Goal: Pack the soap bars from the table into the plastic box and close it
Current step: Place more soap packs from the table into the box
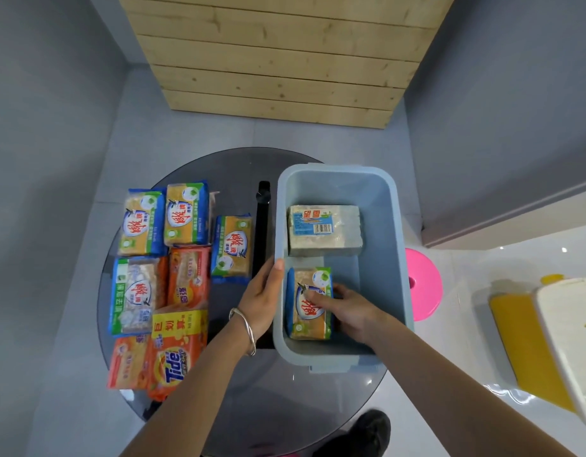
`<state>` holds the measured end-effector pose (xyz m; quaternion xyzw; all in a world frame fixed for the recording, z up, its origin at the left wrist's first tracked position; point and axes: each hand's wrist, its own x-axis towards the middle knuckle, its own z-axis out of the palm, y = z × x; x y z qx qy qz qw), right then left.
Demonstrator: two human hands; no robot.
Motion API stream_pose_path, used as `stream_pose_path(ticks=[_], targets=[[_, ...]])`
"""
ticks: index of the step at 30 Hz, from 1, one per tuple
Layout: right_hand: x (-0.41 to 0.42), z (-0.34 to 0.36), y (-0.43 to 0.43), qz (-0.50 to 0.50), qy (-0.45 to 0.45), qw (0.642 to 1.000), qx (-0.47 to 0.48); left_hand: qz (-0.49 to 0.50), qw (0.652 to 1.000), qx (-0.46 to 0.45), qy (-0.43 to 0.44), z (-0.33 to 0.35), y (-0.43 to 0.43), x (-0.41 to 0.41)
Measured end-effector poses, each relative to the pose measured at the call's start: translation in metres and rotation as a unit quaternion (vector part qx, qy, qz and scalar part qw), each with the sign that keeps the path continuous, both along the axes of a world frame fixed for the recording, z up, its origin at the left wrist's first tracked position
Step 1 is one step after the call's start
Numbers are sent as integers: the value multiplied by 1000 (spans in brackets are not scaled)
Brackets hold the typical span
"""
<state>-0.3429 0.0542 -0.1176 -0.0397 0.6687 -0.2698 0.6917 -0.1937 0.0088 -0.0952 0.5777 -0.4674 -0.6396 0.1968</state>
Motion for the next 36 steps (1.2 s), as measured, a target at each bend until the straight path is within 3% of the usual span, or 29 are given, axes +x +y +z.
stream_pose_path(ticks=[11, 14, 17, 20, 23, 27, 30, 33, 36], targets=[[-1, -6, 3, 76, 80, 994, -12, 9, 1000, 7, 20, -1, -3, 0], [4, 9, 4, 88, 166, 979, -84, 11, 1000, -11, 14, 3, -2, 5], [11, 41, 3, 18, 217, 959, -182, 26, 999, -2, 29, 4, -1, 20], [29, 79, 1, -70, 165, 948, -265, 59, 998, -26, 29, 7, 1, 51], [67, 99, 1, -67, 73, 944, -315, 88, 993, -72, -18, 9, 5, 95], [128, 82, 7, -7, -12, 965, -263, 129, 985, -84, -78, 3, 11, 150], [165, 51, 16, 42, -7, 980, -193, 135, 983, -76, -94, -8, 21, 175], [188, 27, 23, 73, 4, 992, -102, 154, 985, -22, -71, -23, 34, 187], [204, 15, 22, 72, -21, 995, -73, 150, 987, 16, -54, -35, 46, 189]])
